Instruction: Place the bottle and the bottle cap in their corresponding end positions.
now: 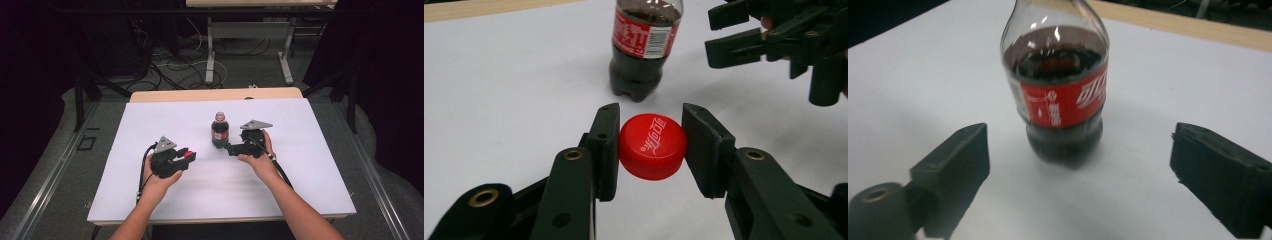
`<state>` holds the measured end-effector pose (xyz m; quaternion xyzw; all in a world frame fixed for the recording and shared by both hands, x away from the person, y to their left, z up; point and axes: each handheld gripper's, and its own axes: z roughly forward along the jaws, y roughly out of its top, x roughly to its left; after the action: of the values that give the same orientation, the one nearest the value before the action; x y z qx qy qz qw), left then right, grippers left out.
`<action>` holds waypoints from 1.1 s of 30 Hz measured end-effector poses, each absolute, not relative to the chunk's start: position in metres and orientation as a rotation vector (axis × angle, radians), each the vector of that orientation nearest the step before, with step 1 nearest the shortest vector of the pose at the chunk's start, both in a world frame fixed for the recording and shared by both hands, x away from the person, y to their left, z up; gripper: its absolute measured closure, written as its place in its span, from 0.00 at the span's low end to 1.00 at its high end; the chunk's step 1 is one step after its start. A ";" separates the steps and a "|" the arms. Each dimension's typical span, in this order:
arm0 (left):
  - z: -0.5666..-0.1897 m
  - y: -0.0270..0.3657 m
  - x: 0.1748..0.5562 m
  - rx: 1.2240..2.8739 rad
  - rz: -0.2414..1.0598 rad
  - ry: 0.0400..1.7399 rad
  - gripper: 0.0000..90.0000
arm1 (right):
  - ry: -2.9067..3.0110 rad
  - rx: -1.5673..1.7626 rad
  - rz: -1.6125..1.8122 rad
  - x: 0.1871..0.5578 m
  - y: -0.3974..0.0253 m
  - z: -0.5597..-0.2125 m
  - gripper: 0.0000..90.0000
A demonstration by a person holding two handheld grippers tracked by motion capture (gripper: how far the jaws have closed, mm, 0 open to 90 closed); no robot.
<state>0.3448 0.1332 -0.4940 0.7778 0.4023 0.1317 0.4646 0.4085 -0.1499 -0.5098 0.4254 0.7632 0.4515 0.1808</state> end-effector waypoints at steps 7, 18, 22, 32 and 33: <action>-0.509 0.105 0.356 1.957 0.245 0.922 0.68 | 2.179 1.172 1.207 0.390 -0.165 -0.508 0.00; -0.542 0.062 0.363 2.036 0.214 0.890 0.68 | 2.157 1.210 1.144 0.362 -0.195 -0.510 0.00; -0.551 0.054 0.360 2.053 0.178 0.890 0.68 | 2.143 1.223 1.153 0.357 -0.203 -0.508 0.00; -0.565 0.048 0.357 2.104 0.169 0.875 0.68 | 2.126 1.250 1.168 0.353 -0.212 -0.508 0.00; -0.566 0.048 0.357 2.105 0.165 0.879 0.68 | 2.122 1.253 1.165 0.353 -0.212 -0.508 0.00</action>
<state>0.3572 0.0477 -0.5656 0.8377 0.3496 0.0658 0.4143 0.3533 -0.2124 -0.5077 0.4497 0.7618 0.4182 0.2062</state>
